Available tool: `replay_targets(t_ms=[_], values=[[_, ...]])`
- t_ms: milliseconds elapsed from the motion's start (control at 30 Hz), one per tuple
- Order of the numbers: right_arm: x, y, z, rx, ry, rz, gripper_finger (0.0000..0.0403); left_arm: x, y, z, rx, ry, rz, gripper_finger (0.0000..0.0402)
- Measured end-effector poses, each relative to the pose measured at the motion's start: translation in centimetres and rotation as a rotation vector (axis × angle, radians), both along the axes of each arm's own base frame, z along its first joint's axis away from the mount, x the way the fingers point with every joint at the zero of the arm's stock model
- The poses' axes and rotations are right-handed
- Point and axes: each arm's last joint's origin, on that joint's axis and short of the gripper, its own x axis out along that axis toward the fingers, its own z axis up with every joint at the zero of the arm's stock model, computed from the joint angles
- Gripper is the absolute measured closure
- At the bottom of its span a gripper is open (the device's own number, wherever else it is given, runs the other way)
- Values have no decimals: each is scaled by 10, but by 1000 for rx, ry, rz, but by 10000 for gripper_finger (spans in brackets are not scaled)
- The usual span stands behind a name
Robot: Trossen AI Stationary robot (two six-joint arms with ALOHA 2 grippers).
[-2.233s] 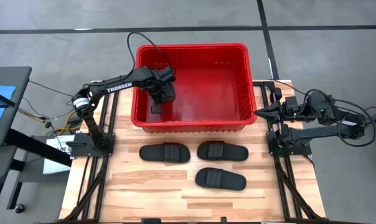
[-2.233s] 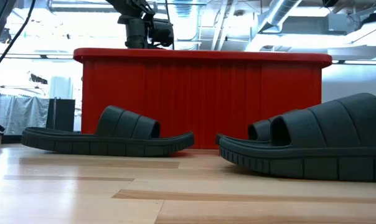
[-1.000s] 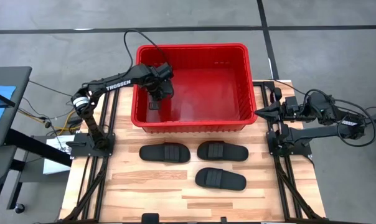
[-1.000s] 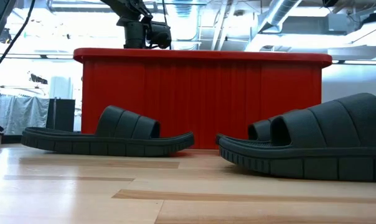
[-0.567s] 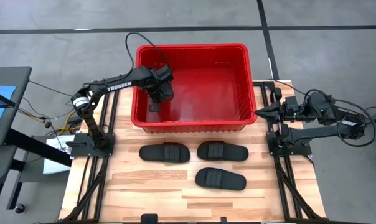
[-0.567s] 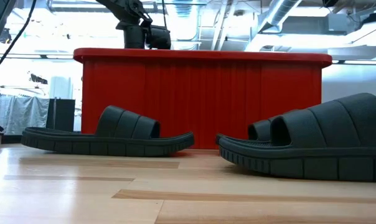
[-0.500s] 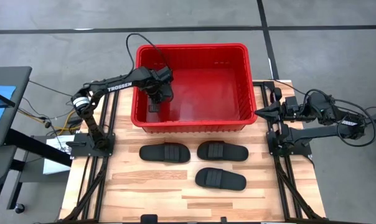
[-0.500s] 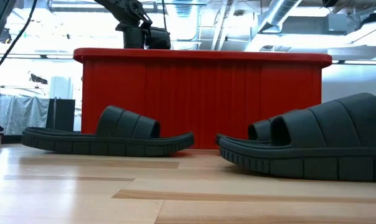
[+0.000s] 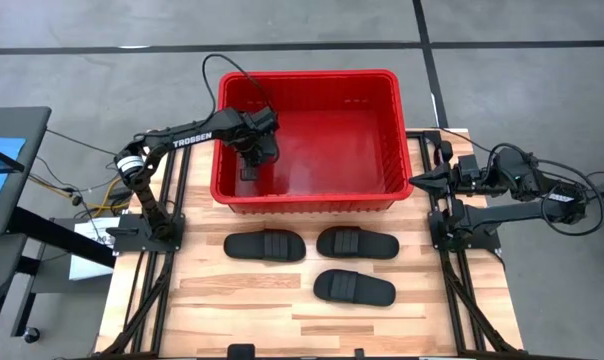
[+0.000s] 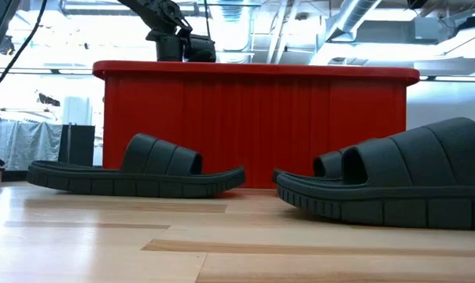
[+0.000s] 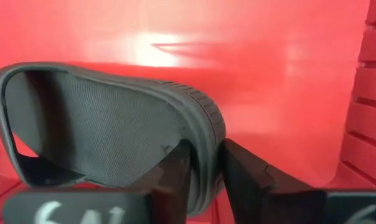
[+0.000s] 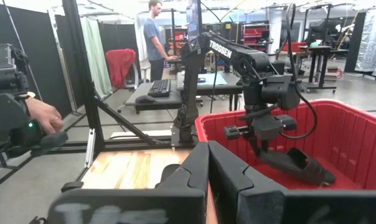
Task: Pick and place slides into bin
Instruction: Put the black slide into the red bin
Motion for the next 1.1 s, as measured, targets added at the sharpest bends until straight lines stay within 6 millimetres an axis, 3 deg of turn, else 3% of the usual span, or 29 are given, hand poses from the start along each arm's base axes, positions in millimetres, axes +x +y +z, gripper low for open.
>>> replay_targets(t_ms=[400,900,1100], values=[[0,0,0,0,0,0,403,0,0,0,-5,-2,0,233],[0,0,0,0,0,0,403,-1,0,0,10,9,9,226],[0,0,0,0,0,0,403,-6,0,1,69,103,18,226]])
